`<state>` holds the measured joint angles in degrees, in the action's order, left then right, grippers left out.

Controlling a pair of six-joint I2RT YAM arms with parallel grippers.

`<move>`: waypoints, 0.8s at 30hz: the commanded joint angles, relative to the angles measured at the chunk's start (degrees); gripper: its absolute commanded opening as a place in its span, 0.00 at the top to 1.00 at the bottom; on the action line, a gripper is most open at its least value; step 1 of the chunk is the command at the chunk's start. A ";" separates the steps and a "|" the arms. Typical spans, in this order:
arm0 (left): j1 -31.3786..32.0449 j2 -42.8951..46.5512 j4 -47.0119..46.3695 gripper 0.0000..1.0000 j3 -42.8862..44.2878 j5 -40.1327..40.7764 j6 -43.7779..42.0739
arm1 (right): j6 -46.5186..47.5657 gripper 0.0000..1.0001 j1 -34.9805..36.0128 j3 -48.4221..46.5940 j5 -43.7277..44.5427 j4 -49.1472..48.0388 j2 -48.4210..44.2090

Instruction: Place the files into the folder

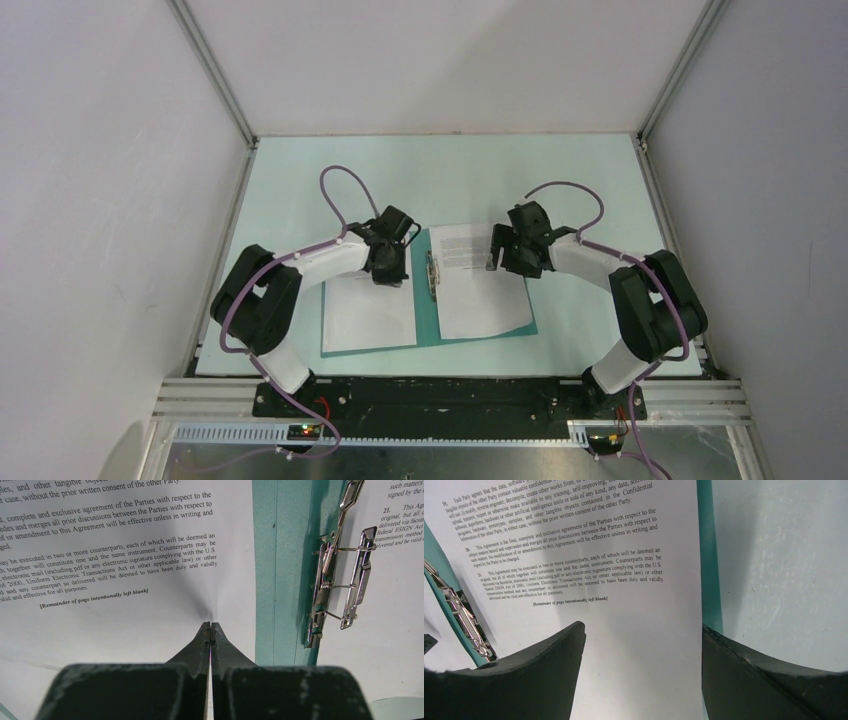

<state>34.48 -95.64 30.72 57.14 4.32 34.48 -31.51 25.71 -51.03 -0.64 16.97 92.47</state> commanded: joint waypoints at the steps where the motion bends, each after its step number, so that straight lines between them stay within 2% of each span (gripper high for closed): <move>1: 0.06 0.17 -0.20 1.00 2.12 -0.06 -0.40 | -1.12 0.19 0.75 1.61 2.53 3.84 -1.18; 24: 0.05 0.37 -0.07 1.00 2.61 -0.38 -0.73 | 0.42 0.18 -1.76 1.40 2.79 4.40 -1.91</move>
<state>34.48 -95.64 30.79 57.28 4.27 34.48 -31.86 24.91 -50.46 0.67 18.37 91.64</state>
